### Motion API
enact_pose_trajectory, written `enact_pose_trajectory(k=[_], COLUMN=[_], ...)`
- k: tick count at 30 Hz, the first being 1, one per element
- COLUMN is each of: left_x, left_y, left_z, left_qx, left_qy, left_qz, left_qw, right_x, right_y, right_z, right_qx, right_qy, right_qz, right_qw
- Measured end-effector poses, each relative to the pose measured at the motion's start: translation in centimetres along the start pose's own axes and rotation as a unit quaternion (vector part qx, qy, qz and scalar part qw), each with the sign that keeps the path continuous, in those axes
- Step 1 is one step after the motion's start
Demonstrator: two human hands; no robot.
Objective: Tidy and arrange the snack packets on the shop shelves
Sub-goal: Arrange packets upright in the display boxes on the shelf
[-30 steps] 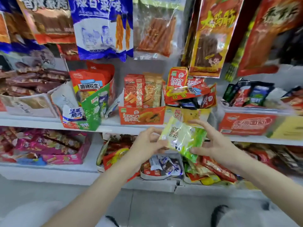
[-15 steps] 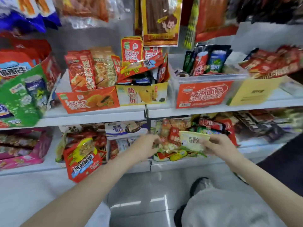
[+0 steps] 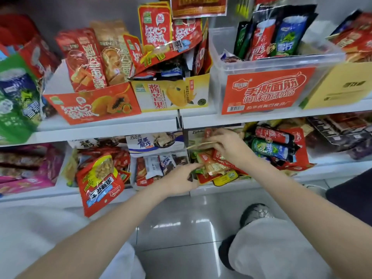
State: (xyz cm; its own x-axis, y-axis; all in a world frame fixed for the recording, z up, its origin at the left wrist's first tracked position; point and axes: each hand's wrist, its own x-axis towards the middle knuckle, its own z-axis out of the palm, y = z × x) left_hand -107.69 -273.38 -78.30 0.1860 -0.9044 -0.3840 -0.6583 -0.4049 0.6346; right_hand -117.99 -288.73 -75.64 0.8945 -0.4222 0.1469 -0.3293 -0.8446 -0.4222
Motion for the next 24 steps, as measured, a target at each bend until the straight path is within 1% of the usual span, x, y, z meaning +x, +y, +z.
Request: enact_pose_trajectory(k=[3, 4, 6, 10, 11, 12, 15, 16, 18, 21, 23, 24], left_x=[-0.2, -0.2, -0.1, 0.1, 0.1, 0.1, -0.1, -0.1, -0.3, -0.6, -0.7, -0.6], left_y=[-0.7, -0.8, -0.9, -0.8, -0.7, -0.7, -0.4, -0.1, 0.4, 0.7, 0.4, 0.1], left_z=[-0.1, -0.2, -0.4, -1.2, -1.3, -1.3, -0.7, -0.5, -0.1, 0.9, 1.4, 1.4], left_qx=[0.006, 0.003, -0.009, -0.066, -0.071, -0.069, -0.034, -0.019, 0.022, 0.137, 0.194, 0.206], left_qy=[-0.001, 0.01, 0.052, 0.161, 0.176, 0.188, 0.207, 0.204, 0.177, 0.088, 0.029, 0.011], left_qz=[-0.017, -0.021, -0.026, -0.015, -0.007, -0.002, 0.017, 0.026, 0.053, 0.095, 0.083, 0.072], left_qw=[1.0, 1.0, 0.998, 0.985, 0.982, 0.98, 0.978, 0.978, 0.982, 0.982, 0.977, 0.976], right_x=[0.7, 0.8, 0.5, -2.1, -3.0, -3.8, -5.3, -5.6, -5.6, -5.1, -4.8, -4.8], right_y=[-0.8, -1.1, -1.2, 0.6, 1.5, 2.3, 4.4, 4.8, 5.0, 4.5, 4.0, 3.8], right_z=[2.8, 3.3, 3.5, 1.1, 0.5, 0.0, -0.3, -0.2, 0.0, 0.5, 1.0, 1.2], right_qx=[-0.076, -0.09, -0.083, -0.038, -0.034, -0.037, -0.04, -0.047, -0.089, -0.154, -0.199, -0.222], right_qy=[-0.101, -0.116, -0.109, -0.033, -0.032, -0.053, -0.164, -0.178, -0.175, -0.171, -0.167, -0.167], right_qz=[-0.018, -0.011, 0.004, 0.006, 0.019, 0.035, 0.11, 0.124, 0.128, 0.135, 0.131, 0.12], right_qw=[0.992, 0.989, 0.991, 0.999, 0.999, 0.997, 0.979, 0.975, 0.972, 0.964, 0.957, 0.953])
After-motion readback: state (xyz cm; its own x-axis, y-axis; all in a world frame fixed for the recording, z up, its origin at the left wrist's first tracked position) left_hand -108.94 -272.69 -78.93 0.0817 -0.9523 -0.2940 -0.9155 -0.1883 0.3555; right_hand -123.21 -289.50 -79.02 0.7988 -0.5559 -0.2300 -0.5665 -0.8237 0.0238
